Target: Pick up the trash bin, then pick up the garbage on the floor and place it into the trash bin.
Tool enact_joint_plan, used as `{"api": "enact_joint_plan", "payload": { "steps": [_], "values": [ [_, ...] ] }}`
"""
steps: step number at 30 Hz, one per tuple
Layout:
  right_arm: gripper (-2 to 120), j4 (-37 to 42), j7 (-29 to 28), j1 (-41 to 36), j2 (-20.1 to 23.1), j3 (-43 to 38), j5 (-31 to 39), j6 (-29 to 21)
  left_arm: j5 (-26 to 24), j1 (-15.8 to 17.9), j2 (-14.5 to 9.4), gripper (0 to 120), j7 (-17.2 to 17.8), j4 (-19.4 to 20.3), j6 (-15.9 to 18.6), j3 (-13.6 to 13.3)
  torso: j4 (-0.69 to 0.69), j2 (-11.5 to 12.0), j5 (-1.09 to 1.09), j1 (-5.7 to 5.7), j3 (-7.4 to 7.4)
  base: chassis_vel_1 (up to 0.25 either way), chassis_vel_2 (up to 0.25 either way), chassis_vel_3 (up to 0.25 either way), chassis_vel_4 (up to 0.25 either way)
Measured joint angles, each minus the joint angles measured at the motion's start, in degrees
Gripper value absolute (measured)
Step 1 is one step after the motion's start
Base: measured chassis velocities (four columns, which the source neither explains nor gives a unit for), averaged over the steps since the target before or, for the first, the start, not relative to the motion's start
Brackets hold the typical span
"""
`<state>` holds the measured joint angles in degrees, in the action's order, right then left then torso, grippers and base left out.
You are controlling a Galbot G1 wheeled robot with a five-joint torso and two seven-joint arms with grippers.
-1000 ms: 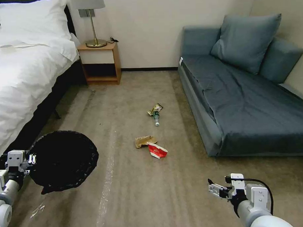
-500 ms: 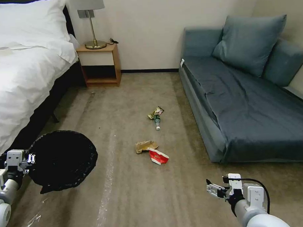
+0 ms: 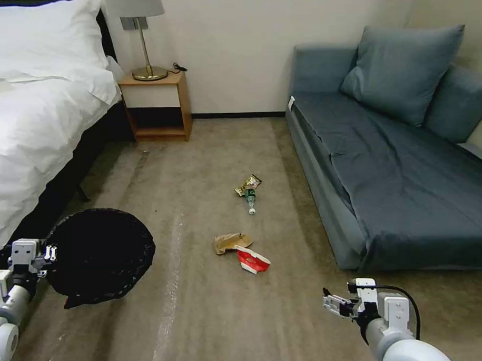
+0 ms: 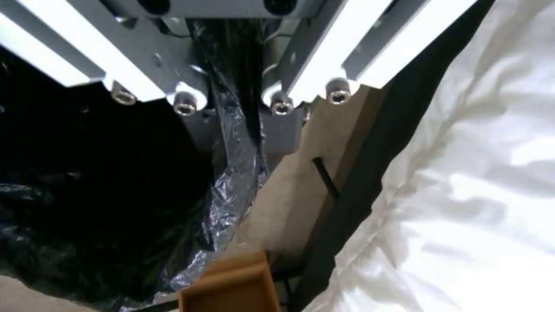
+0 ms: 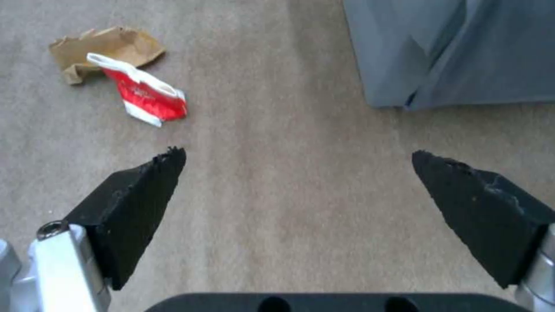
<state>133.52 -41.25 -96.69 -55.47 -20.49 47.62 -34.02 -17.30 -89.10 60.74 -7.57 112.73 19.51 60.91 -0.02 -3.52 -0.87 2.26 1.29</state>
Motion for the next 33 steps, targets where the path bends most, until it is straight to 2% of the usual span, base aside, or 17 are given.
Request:
{"api": "enact_joint_plan", "payload": {
  "steps": [33],
  "values": [
    [100,-1.9,-0.2,-0.5,-2.0,3.0,-3.6,-0.1,1.3,-1.6,0.6,6,-2.3,-1.1,-2.9,0.9,0.0,0.0,0.0,-0.01,0.0,-0.104,0.1,0.106,-0.102]
  ]
}}
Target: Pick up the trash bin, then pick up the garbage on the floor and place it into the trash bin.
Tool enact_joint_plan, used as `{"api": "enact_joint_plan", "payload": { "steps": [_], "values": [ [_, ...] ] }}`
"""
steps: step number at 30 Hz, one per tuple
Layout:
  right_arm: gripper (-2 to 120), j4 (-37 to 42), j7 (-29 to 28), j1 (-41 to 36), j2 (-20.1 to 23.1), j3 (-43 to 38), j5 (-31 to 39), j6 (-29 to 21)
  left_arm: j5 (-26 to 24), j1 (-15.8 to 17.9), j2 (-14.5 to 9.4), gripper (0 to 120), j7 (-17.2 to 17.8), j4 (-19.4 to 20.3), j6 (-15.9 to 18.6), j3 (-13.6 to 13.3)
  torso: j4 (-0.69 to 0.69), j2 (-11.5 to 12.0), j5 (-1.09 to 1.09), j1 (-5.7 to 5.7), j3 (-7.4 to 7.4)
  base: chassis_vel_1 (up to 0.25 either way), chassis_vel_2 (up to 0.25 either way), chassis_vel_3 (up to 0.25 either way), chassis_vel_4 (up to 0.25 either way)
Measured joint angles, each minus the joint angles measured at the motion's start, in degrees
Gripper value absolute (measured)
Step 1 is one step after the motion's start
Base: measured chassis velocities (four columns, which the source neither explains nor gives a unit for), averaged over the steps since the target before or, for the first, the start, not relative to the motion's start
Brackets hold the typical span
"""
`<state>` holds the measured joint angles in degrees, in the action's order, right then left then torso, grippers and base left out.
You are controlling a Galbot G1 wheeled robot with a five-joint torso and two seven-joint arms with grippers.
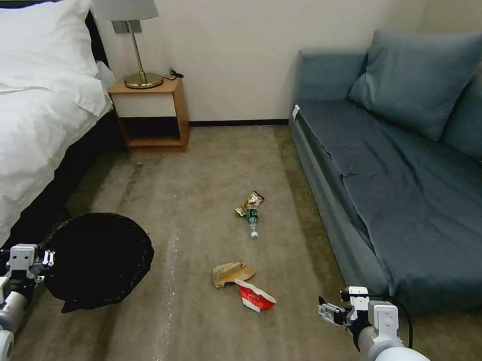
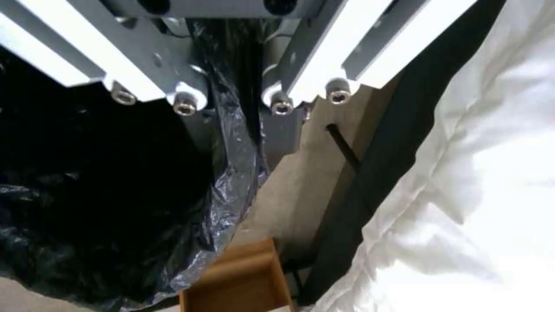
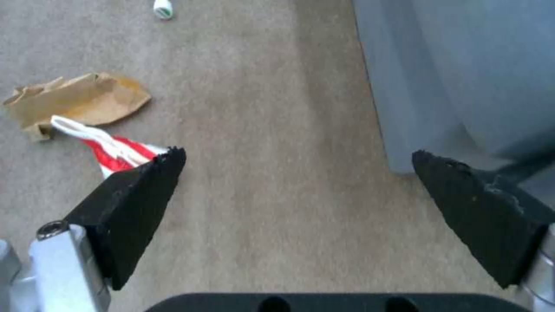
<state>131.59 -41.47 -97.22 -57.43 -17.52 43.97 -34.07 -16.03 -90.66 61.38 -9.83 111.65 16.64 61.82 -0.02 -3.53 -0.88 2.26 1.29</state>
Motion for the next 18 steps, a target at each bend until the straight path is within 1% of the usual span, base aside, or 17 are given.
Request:
{"api": "enact_joint_plan", "payload": {
  "steps": [13,16,18],
  "values": [
    [100,-1.4,0.0,1.4,-0.3,1.8,-0.5,0.2,0.2,0.2,0.1,6,-0.1,-0.6,-0.2,0.0,0.0,0.0,0.0,0.0,0.0,-0.102,0.113,0.105,-0.106],
    [100,-1.9,0.0,2.1,-0.3,2.4,-0.7,0.4,0.3,0.4,0.0,6,-0.1,-0.8,-0.3,0.0,-0.01,0.0,0.0,0.01,0.0,-0.083,0.084,0.108,-0.085],
    [100,-2.4,-0.3,3.0,0.1,3.1,-0.8,0.5,0.3,0.4,0.0,6,-0.1,-0.8,-0.4,0.0,-0.01,0.0,0.01,0.01,0.01,-0.039,0.017,0.028,-0.038]
  ]
}}
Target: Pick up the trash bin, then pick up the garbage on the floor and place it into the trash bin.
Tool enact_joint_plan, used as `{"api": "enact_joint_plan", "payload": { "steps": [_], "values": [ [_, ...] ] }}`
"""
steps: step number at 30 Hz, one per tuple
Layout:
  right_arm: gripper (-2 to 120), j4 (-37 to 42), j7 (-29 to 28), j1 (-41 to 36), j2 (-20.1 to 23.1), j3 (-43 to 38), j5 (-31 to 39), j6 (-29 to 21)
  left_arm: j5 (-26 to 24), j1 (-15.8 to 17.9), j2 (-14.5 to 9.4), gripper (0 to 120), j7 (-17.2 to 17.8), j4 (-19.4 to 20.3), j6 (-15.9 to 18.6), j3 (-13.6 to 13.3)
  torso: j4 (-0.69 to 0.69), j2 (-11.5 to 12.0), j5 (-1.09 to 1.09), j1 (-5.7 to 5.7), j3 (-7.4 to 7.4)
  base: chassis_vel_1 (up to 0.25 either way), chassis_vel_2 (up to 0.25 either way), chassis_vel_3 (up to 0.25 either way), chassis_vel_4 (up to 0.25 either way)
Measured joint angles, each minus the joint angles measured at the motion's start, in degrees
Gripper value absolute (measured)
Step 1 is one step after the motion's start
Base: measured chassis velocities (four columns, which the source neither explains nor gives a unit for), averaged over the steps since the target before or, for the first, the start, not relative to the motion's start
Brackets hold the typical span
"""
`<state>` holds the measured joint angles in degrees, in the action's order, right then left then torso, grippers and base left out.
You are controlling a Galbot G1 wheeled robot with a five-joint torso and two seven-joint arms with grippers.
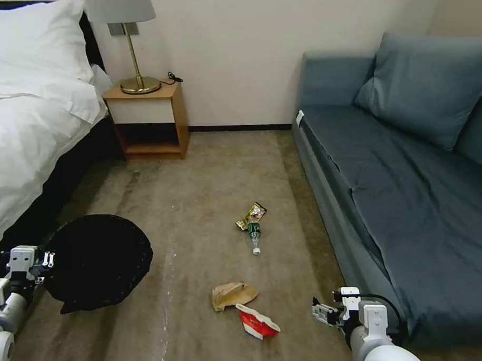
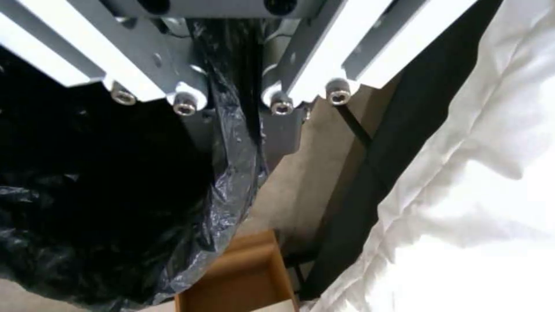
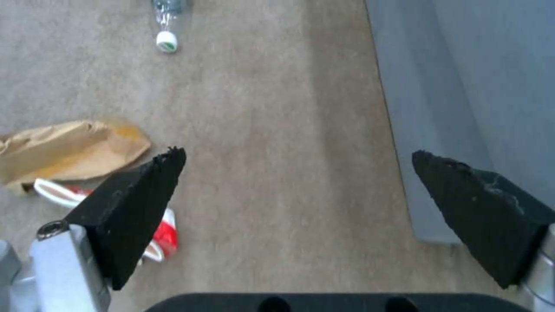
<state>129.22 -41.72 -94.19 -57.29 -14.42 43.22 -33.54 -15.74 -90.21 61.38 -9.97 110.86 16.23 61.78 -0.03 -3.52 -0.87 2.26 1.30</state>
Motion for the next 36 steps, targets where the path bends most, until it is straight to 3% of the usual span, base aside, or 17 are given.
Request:
{"api": "enact_joint_plan", "payload": {
  "steps": [9,12,15,21,30,36],
  "values": [
    [100,-2.3,-2.6,4.9,2.3,2.9,4.6,-2.7,1.2,0.0,0.2,6,-1.4,-0.5,-1.0,-0.9,0.0,0.0,-0.01,-0.01,-0.01,0.0,0.0,0.0,0.0],
    [100,-5.0,-6.7,12.6,5.7,7.9,14.3,-7.2,2.8,-0.8,1.1,6,-2.4,-0.8,-2.2,-0.7,0.02,0.0,0.0,0.0,-0.01,0.0,0.0,0.0,0.0],
    [100,-5.6,-7.9,14.9,6.5,9.5,17.9,-8.1,3.3,-0.9,1.4,6,-2.5,-1.2,-2.6,-0.7,0.02,0.0,0.0,0.0,-0.01,0.0,0.0,0.0,0.0],
    [100,-10.8,-10.1,27.8,8.6,21.5,28.1,-8.6,7.1,-1.7,3.9,6,-3.8,-1.7,-3.9,-0.7,0.03,0.0,0.0,0.0,-0.01,0.0,0.0,0.0,0.0],
    [100,-14.7,-10.6,39.4,10.3,34.9,34.7,-8.8,9.7,-2.6,7.0,6,-4.1,1.2,-4.4,-0.3,0.01,0.0,0.0,0.0,-0.01,0.0,0.0,0.0,0.0],
    [100,-17.0,-10.6,45.9,9.1,42.0,36.9,-8.8,10.3,-3.2,8.5,6,-4.0,2.2,-4.5,-0.3,0.02,0.0,-0.01,0.0,-0.01,0.0,0.0,0.0,0.0]
  ]
}}
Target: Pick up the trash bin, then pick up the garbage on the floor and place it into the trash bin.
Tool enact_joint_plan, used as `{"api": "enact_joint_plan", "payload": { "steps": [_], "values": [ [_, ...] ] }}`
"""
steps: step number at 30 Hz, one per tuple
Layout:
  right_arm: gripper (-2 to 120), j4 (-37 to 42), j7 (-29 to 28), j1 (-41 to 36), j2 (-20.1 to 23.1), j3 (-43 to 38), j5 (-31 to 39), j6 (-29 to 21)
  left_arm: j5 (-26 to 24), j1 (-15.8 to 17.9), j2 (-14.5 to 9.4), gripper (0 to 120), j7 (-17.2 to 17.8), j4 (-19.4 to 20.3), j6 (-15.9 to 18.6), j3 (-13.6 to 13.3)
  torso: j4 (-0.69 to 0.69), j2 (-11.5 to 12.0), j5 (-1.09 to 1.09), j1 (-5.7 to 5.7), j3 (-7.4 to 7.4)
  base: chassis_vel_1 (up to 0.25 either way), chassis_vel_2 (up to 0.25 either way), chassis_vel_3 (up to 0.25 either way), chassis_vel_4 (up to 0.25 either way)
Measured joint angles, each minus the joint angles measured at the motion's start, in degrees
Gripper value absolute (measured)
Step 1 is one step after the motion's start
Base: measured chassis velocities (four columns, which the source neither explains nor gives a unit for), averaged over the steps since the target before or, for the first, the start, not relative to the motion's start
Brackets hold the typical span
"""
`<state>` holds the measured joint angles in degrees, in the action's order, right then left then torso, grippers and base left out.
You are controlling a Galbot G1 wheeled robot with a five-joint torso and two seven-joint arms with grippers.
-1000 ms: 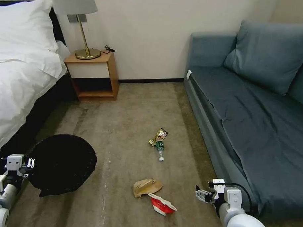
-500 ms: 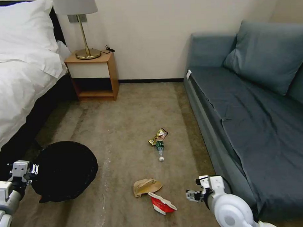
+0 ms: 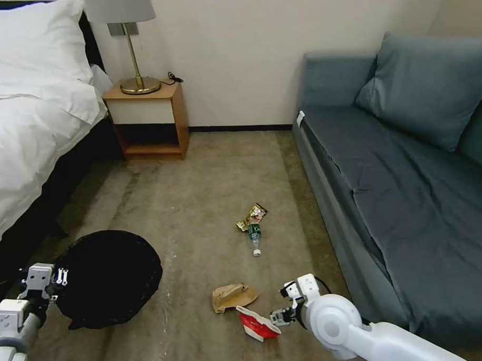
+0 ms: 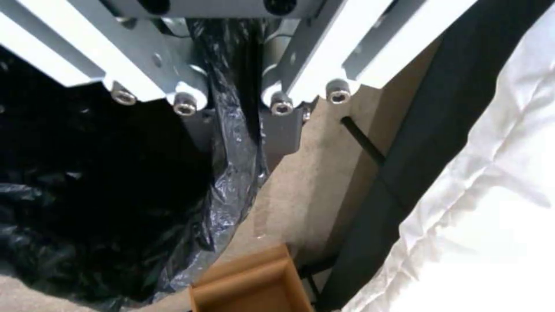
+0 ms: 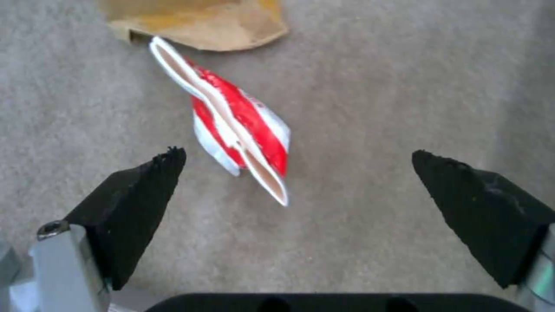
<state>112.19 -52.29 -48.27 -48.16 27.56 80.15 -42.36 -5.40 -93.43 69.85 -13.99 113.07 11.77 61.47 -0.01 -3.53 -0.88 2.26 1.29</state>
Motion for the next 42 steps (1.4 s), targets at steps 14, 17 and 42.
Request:
{"api": "enact_joint_plan", "payload": {
  "steps": [14,17,42],
  "values": [
    [100,-11.6,5.1,2.6,-6.1,5.7,-6.2,0.1,0.3,-2.8,1.6,6,-0.6,1.7,-1.2,1.8,-0.01,0.0,0.01,0.0,0.0,0.0,0.0,0.0,0.0],
    [100,-13.8,6.9,2.5,-7.0,5.6,-8.9,0.1,0.3,-3.3,1.7,6,-0.6,2.2,-1.7,1.8,-0.01,0.0,0.0,0.0,0.0,0.0,0.0,0.0,0.0],
    [100,-28.3,16.5,2.5,-13.4,6.9,-21.5,6.1,-0.7,-5.0,1.0,6,-0.4,3.8,-2.0,3.5,-0.01,0.0,0.0,0.0,0.0,0.0,0.0,0.0,0.0]
  ]
}}
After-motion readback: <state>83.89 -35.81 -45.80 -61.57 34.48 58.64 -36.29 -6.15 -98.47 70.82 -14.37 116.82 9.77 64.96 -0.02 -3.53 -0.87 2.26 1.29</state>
